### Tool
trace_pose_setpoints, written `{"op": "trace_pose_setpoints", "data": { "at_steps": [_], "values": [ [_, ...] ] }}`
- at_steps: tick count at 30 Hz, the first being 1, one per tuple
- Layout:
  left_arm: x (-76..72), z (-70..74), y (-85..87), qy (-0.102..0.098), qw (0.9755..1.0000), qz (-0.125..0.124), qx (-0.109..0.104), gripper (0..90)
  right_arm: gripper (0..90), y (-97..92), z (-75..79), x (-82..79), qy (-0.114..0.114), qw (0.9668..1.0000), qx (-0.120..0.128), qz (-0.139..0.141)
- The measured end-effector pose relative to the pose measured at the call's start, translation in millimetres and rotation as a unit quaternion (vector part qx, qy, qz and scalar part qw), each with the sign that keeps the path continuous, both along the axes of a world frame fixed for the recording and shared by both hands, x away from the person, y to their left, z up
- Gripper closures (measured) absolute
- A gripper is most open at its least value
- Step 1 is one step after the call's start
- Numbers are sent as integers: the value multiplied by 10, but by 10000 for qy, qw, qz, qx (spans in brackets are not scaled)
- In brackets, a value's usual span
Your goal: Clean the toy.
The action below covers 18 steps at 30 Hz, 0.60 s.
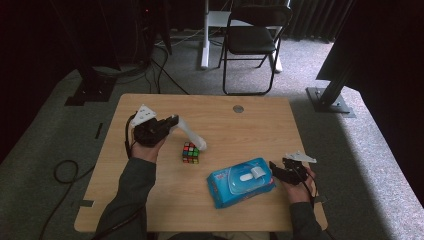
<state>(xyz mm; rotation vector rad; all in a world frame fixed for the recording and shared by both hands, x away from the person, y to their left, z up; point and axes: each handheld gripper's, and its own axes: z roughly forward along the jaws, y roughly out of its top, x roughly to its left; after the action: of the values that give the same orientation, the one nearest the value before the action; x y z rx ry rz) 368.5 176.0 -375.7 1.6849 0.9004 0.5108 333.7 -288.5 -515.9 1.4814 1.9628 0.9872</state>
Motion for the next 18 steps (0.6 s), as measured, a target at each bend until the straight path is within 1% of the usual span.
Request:
{"op": "trace_pose_setpoints", "data": {
  "at_steps": [3, 5, 7, 8, 9, 11, 13, 17, 18],
  "values": [
    [-11, -57, 33, 77, 9999, 9, 85, 891, 396, 22, 63, -2, -67, 10000, 17, 37],
    [-18, -126, 49, 157, 9998, 10, 112, 891, 399, 57, 123, -9, -90, 9999, 18, 59],
    [-23, -210, 52, 242, 9995, 19, 224, 890, 402, 102, 215, -21, -148, 9998, 8, 119],
    [-23, -210, 52, 242, 9995, 19, 224, 891, 404, 126, 271, -23, -197, 9997, 17, 152],
    [-22, -297, 61, 340, 9991, 25, 240, 891, 406, 151, 336, -25, -231, 9996, 23, 180],
    [-21, -371, 75, 421, 9987, 45, 271, 891, 413, 210, 480, -25, -337, 9991, 67, 257],
    [-22, -432, 89, 490, 9984, 65, 257, 890, 422, 283, 633, -32, -444, 9983, 104, 362],
    [-30, -507, 111, 574, 9980, 86, 261, 890, 452, 486, 919, -108, -626, 9958, 126, 658],
    [-30, -507, 111, 574, 9980, 86, 261, 890, 452, 486, 919, -108, -626, 9958, 126, 658]
  ]
}}
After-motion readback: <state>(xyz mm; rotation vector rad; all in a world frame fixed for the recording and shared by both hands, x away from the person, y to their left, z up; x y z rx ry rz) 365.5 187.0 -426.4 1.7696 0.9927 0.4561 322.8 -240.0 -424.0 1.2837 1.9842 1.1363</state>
